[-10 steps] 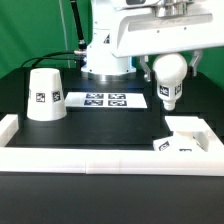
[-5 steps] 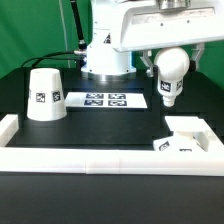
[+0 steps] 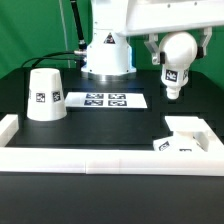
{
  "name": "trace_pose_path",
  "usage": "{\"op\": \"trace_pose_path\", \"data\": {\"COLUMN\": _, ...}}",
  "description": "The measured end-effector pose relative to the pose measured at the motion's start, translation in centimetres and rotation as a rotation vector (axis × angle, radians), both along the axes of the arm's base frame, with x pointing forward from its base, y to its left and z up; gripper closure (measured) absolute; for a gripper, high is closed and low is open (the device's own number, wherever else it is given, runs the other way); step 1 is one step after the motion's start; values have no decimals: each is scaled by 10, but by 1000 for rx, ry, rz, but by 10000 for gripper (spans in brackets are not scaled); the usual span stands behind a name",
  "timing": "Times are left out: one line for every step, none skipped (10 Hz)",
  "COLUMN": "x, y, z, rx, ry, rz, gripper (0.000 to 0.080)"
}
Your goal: Assemble lamp
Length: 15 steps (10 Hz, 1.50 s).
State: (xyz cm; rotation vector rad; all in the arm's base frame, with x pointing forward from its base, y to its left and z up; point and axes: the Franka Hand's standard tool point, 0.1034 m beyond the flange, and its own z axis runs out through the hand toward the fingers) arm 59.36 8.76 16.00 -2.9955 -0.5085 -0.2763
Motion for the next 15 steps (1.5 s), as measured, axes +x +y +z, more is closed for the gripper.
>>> {"op": "trace_pose_path", "data": {"x": 7, "y": 3, "z": 4, "rx": -2, "ry": -37, "rz": 7, "gripper": 220}}
{"op": "trace_pose_path", "data": {"x": 7, "y": 3, "z": 3, "rx": 0, "ry": -42, "rz": 3, "gripper": 220}}
{"op": "trace_pose_path", "data": {"x": 11, "y": -1, "z": 3, "rx": -2, "ry": -100, "rz": -2, "gripper": 220}}
{"op": "trace_pose_path", "data": {"x": 10, "y": -2, "z": 1, "rx": -4, "ry": -109, "rz": -4, "gripper": 220}}
{"op": "trace_pose_path", "data": {"x": 10, "y": -3, "z": 0, "rx": -7, "ry": -120, "rz": -2, "gripper": 220}}
{"op": "trace_pose_path", "data": {"x": 10, "y": -3, "z": -6, "rx": -8, "ry": -114, "rz": 4, "gripper": 220}}
{"op": "trace_pose_path", "data": {"x": 13, "y": -3, "z": -8, "rx": -8, "ry": -115, "rz": 5, "gripper": 220}}
{"op": "trace_pose_path", "data": {"x": 18, "y": -4, "z": -10, "rx": -12, "ry": -138, "rz": 16, "gripper": 220}}
{"op": "trace_pose_path", "data": {"x": 20, "y": -4, "z": -10, "rx": -12, "ry": -149, "rz": 14, "gripper": 220}}
{"op": "trace_pose_path", "data": {"x": 20, "y": -5, "z": -11, "rx": -14, "ry": -157, "rz": 12, "gripper": 220}}
{"op": "trace_pose_path", "data": {"x": 19, "y": -5, "z": -11, "rx": -13, "ry": -155, "rz": 12, "gripper": 220}}
{"op": "trace_pose_path", "data": {"x": 20, "y": -5, "z": -11, "rx": -14, "ry": -161, "rz": 11, "gripper": 220}}
{"op": "trace_pose_path", "data": {"x": 23, "y": -7, "z": -12, "rx": -16, "ry": -188, "rz": 7, "gripper": 220}}
{"op": "trace_pose_path", "data": {"x": 22, "y": -6, "z": -13, "rx": -15, "ry": -183, "rz": 3, "gripper": 220}}
{"op": "trace_pose_path", "data": {"x": 22, "y": -4, "z": -14, "rx": -13, "ry": -181, "rz": 0, "gripper": 220}}
